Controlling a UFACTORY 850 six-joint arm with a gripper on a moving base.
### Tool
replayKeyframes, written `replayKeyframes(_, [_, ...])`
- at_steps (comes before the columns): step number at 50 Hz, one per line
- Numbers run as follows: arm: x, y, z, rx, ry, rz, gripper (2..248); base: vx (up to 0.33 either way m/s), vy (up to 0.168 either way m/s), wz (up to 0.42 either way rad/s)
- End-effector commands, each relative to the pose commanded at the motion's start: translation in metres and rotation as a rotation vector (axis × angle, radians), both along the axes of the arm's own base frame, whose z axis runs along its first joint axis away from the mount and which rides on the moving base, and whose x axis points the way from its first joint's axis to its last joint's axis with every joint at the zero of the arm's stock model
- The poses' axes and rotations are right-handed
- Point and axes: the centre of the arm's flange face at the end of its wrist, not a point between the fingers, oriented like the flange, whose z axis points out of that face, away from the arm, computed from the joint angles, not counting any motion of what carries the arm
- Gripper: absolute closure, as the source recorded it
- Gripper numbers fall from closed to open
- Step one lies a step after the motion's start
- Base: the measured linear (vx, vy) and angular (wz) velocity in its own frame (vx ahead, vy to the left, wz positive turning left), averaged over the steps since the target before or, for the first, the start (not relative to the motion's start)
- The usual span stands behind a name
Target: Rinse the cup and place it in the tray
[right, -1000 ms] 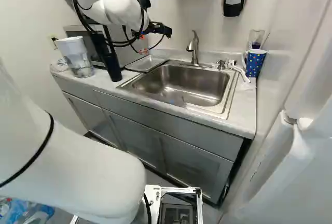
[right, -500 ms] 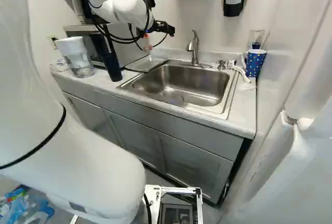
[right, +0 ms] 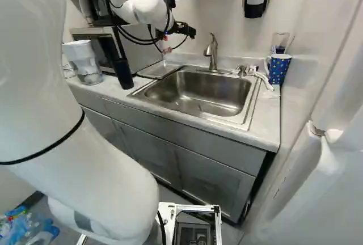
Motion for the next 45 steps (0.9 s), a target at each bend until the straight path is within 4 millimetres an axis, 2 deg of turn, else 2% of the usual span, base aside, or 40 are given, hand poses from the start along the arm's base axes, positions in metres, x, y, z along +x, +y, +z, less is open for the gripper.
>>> replayKeyframes(19, [0.003, -0.016, 0.001, -0.002, -0.013, -0.03, 3, 0.0, 0.0, 0.0])
replayKeyframes(45, [0.004, -0.027, 0.003, -0.005, -0.039, -0.051, 3, 0.0, 0.0, 0.0])
